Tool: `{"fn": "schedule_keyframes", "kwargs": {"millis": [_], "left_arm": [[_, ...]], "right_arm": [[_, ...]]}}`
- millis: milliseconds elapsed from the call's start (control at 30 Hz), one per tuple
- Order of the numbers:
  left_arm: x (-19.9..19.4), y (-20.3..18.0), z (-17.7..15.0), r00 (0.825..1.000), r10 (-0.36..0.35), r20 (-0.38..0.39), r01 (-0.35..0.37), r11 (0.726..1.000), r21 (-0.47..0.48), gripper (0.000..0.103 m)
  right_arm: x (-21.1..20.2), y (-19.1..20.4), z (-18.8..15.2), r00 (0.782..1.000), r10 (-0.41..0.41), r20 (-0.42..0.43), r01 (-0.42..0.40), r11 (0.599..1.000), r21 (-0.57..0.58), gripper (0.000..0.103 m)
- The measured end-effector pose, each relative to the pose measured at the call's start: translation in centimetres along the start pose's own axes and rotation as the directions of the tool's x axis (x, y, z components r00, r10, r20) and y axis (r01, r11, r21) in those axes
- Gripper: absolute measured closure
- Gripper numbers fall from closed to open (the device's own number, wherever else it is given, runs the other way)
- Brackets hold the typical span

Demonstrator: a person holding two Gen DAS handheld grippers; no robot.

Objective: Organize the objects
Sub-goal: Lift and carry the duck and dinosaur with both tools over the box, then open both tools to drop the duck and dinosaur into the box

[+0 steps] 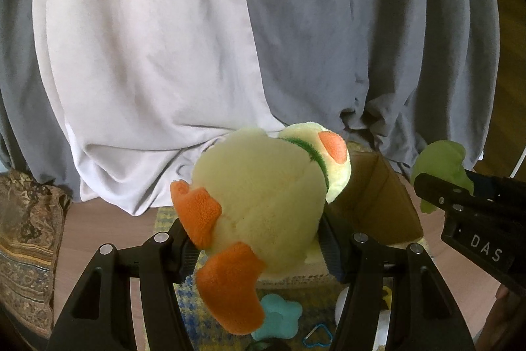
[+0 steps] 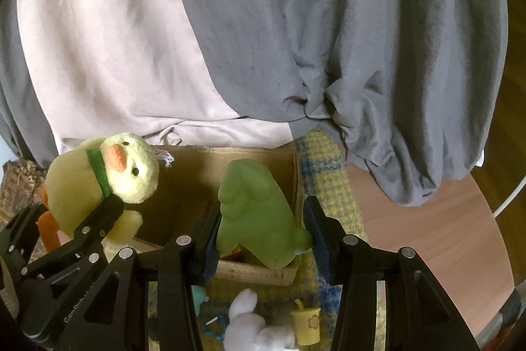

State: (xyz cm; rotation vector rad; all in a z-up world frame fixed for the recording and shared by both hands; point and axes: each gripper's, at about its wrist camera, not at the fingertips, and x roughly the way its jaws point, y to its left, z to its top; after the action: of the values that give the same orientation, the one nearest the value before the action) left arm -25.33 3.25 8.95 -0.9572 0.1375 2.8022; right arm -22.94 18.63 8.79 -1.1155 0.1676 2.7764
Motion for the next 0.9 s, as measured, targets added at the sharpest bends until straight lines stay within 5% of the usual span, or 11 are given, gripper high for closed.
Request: {"fn": "schedule_keyframes", "kwargs": {"millis": [800,900], "left_arm": [[4.0,-0.3,1.3,0.996,-0.027,-0.090,0.028,1.000,0.009,0.039],[4.1,-0.4,1.1,0.995,-0.028,-0.099,0.029,0.999,0.014,0.035]], "right_arm": [[4.2,-0.4,1.8,0.996,0.003,-0.092,-0.003,1.000,-0.006,0.056],[4.3,-0.5,1.7,0.995,0.007,-0.098,-0.007,1.000,-0.003,0.049]]}}
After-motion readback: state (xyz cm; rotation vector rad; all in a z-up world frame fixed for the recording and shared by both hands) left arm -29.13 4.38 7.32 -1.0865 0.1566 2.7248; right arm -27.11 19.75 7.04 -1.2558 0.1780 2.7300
